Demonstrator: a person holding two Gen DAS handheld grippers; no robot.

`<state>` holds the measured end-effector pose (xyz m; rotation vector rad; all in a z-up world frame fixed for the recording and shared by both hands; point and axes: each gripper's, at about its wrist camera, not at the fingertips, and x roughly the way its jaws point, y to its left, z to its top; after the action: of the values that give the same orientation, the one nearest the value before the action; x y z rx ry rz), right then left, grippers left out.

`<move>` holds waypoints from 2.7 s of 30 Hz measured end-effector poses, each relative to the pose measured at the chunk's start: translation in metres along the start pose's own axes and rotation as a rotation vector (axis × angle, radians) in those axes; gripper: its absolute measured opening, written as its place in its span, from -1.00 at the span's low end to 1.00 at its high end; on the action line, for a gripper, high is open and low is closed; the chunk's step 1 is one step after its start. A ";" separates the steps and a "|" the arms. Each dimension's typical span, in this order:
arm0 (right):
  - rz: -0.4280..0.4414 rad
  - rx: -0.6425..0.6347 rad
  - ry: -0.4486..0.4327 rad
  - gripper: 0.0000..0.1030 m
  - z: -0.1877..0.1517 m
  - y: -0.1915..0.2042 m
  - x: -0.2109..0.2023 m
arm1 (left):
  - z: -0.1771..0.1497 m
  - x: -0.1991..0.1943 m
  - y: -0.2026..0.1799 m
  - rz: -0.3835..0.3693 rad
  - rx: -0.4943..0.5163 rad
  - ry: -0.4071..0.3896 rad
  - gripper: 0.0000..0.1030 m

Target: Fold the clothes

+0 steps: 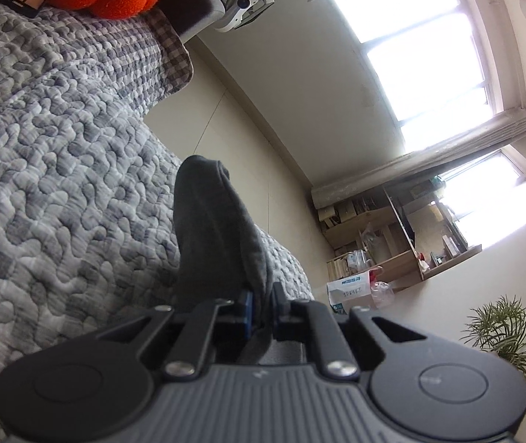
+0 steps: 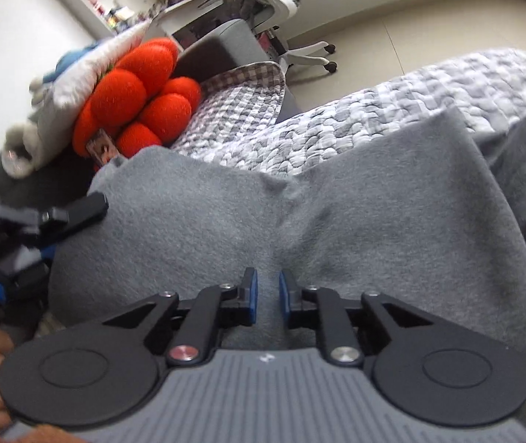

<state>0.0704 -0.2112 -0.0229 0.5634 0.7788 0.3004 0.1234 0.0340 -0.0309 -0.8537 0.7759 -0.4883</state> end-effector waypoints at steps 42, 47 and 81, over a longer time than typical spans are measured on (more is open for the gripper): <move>0.037 0.363 -0.122 -0.33 0.027 -0.058 -0.049 | -0.029 0.061 0.003 -0.068 0.095 0.096 -0.60; -0.012 0.186 -0.178 -0.74 0.021 -0.029 -0.050 | -0.026 0.051 0.011 -0.029 0.115 -0.005 -0.60; -0.072 0.201 -0.213 -0.40 0.016 -0.084 -0.101 | -0.103 0.087 -0.055 -0.125 0.603 0.167 -0.60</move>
<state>0.0177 -0.3311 -0.0036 0.7420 0.6248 0.0933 0.0944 -0.1047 -0.0642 -0.3014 0.6738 -0.8592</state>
